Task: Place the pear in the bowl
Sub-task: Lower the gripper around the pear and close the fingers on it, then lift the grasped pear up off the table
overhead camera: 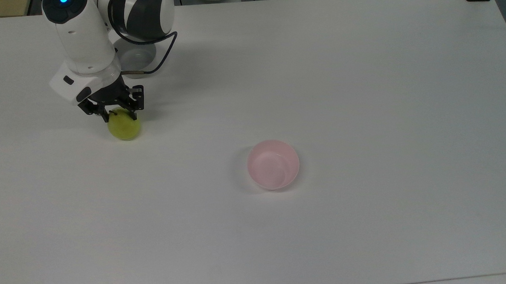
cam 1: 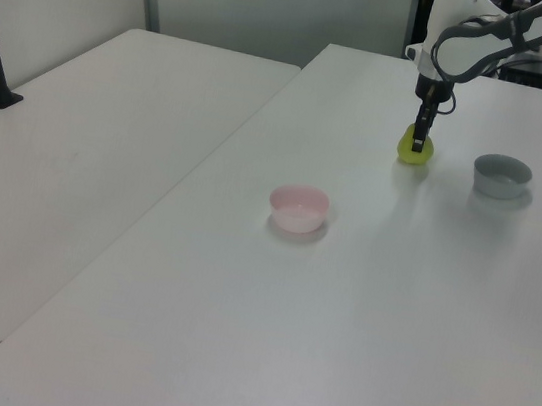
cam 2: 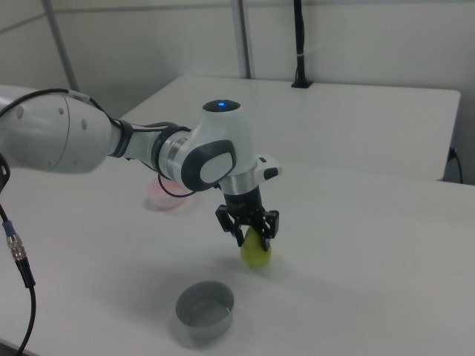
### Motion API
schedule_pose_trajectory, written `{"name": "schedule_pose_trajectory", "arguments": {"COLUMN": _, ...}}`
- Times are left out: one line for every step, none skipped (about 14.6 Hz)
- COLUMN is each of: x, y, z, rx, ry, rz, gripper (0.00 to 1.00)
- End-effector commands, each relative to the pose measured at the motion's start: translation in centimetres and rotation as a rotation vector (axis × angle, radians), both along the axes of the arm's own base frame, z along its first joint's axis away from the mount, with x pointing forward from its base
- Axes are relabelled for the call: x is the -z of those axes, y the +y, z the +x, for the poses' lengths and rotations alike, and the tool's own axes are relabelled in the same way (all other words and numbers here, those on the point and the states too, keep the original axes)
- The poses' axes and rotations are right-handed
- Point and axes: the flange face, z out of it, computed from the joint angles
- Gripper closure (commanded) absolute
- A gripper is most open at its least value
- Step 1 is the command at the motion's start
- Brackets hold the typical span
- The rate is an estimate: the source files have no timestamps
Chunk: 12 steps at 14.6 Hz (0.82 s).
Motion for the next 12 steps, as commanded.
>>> {"name": "schedule_pose_trajectory", "arguments": {"x": -1.3, "y": 0.3, "z": -0.3, "rx": 0.023, "ry": -0.006, "rz": 0.019, "gripper": 1.00}}
{"name": "schedule_pose_trajectory", "arguments": {"x": -2.3, "y": 0.3, "z": -0.5, "rx": 0.023, "ry": -0.010, "rz": 0.022, "gripper": 1.00}}
{"name": "schedule_pose_trajectory", "arguments": {"x": -3.3, "y": 0.4, "z": -0.7, "rx": 0.022, "ry": -0.018, "rz": 0.025, "gripper": 1.00}}
{"name": "schedule_pose_trajectory", "arguments": {"x": -4.4, "y": 0.7, "z": -0.8, "rx": 0.018, "ry": -0.013, "rz": 0.032, "gripper": 1.00}}
{"name": "schedule_pose_trajectory", "arguments": {"x": -6.3, "y": 0.8, "z": -0.8, "rx": 0.017, "ry": -0.001, "rz": 0.040, "gripper": 1.00}}
{"name": "schedule_pose_trajectory", "arguments": {"x": -7.6, "y": 1.0, "z": -0.8, "rx": 0.013, "ry": 0.010, "rz": 0.045, "gripper": 1.00}}
{"name": "schedule_pose_trajectory", "arguments": {"x": -9.4, "y": 1.3, "z": -1.1, "rx": 0.008, "ry": 0.010, "rz": 0.051, "gripper": 1.00}}
{"name": "schedule_pose_trajectory", "arguments": {"x": -11.2, "y": 2.1, "z": -1.5, "rx": -0.005, "ry": 0.004, "rz": 0.059, "gripper": 1.00}}
{"name": "schedule_pose_trajectory", "arguments": {"x": -13.2, "y": 2.7, "z": -2.0, "rx": -0.015, "ry": 0.003, "rz": 0.061, "gripper": 1.00}}
{"name": "schedule_pose_trajectory", "arguments": {"x": -14.9, "y": 3.2, "z": -2.3, "rx": -0.006, "ry": 0.020, "rz": 0.069, "gripper": 1.00}}
{"name": "schedule_pose_trajectory", "arguments": {"x": -16.3, "y": 3.4, "z": -2.3, "rx": 0.007, "ry": 0.034, "rz": 0.073, "gripper": 1.00}}
{"name": "schedule_pose_trajectory", "arguments": {"x": -18.3, "y": 3.9, "z": -2.6, "rx": 0.007, "ry": 0.062, "rz": 0.082, "gripper": 1.00}}
